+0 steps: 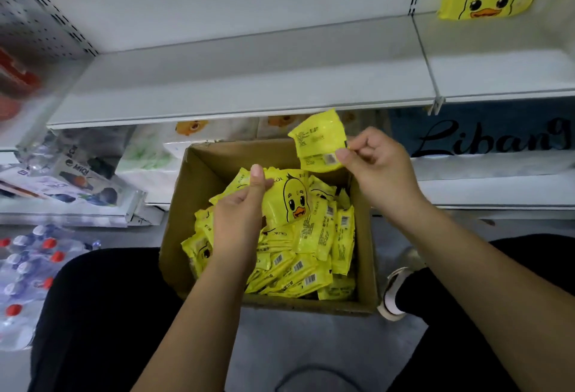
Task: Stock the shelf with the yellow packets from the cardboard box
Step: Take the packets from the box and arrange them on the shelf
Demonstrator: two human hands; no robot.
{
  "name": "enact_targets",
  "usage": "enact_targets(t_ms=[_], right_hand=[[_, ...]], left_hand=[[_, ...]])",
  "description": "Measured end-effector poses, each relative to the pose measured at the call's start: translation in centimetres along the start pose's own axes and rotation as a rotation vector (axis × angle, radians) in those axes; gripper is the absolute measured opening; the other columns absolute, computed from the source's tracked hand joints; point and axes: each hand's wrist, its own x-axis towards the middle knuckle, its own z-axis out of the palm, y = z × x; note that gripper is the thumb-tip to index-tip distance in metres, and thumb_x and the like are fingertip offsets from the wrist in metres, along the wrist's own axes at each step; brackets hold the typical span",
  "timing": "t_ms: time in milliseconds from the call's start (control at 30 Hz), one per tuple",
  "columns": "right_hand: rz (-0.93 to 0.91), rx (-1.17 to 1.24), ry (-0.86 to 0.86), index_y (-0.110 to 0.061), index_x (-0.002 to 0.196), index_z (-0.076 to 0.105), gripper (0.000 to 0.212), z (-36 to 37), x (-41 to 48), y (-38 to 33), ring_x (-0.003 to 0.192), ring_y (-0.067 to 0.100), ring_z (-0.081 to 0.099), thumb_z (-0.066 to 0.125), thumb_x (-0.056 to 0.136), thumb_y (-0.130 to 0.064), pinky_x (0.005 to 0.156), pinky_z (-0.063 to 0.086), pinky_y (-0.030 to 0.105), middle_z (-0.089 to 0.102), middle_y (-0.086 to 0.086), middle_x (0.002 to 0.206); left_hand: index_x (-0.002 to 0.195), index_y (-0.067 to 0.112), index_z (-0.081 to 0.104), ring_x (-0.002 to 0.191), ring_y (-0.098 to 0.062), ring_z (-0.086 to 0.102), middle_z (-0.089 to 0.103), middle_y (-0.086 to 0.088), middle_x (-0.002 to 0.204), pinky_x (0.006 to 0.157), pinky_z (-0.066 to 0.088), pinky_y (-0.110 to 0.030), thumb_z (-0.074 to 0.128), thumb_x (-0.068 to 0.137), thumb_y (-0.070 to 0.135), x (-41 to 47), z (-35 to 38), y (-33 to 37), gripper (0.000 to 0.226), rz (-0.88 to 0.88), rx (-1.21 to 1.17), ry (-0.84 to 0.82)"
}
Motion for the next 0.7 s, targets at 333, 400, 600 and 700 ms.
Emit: enact_targets(t_ms=[333, 400, 600, 700], right_hand=[[-0.283, -0.194, -0.308, -0.012, 0.102, 0.075, 0.018, 4.4, -3.0, 1.7, 0.125, -0.001, 0.057, 0.078, 0.086, -0.02, 0.107, 0.045, 0.027, 0.066, -0.011, 0.13], [-0.157, -0.044, -0.365, -0.012, 0.109, 0.074, 0.025, 3.6, -3.0, 1.4, 0.121, 0.001, 0.061, 0.077, 0.086, -0.02, 0.105, 0.048, 0.027, 0.068, -0.008, 0.128], [0.033, -0.102, -0.138, -0.02, 0.12, 0.067, 0.025, 1.3, -0.6, 1.7, 0.109, 0.0, 0.063, 0.067, 0.096, -0.027, 0.092, 0.051, 0.021, 0.069, -0.011, 0.117], [0.421, -0.012, -0.126, -0.023, 0.115, 0.062, 0.03, 1.4, 0.4, 3.1, 0.104, 0.011, 0.066, 0.061, 0.096, -0.046, 0.092, 0.056, 0.033, 0.068, -0.003, 0.119]], left_hand=[[0.107, 0.023, 0.075, 0.1, -0.013, 0.074, 0.078, -0.003, 0.104, 0.076, 0.058, -0.026, 0.054, 0.089, 0.07, -0.2, 0.7, 0.6, 0.054, -0.094, -0.233, -0.114], [0.105, 0.021, 0.076, 0.091, -0.012, 0.075, 0.079, -0.002, 0.094, 0.076, 0.058, -0.028, 0.055, 0.1, 0.054, 0.1, 0.0, 0.3, 0.039, -0.093, -0.201, -0.099], [0.087, 0.024, 0.074, 0.08, 0.003, 0.072, 0.078, 0.013, 0.08, 0.077, 0.061, -0.022, 0.044, 0.107, 0.046, -1.0, -0.8, -0.1, 0.042, 0.012, -0.02, -0.178], [0.087, 0.014, 0.066, 0.094, -0.013, 0.072, 0.077, -0.005, 0.099, 0.087, 0.061, -0.03, 0.044, 0.106, 0.053, -1.3, -0.8, -0.9, 0.048, 0.046, 0.057, -0.238]])
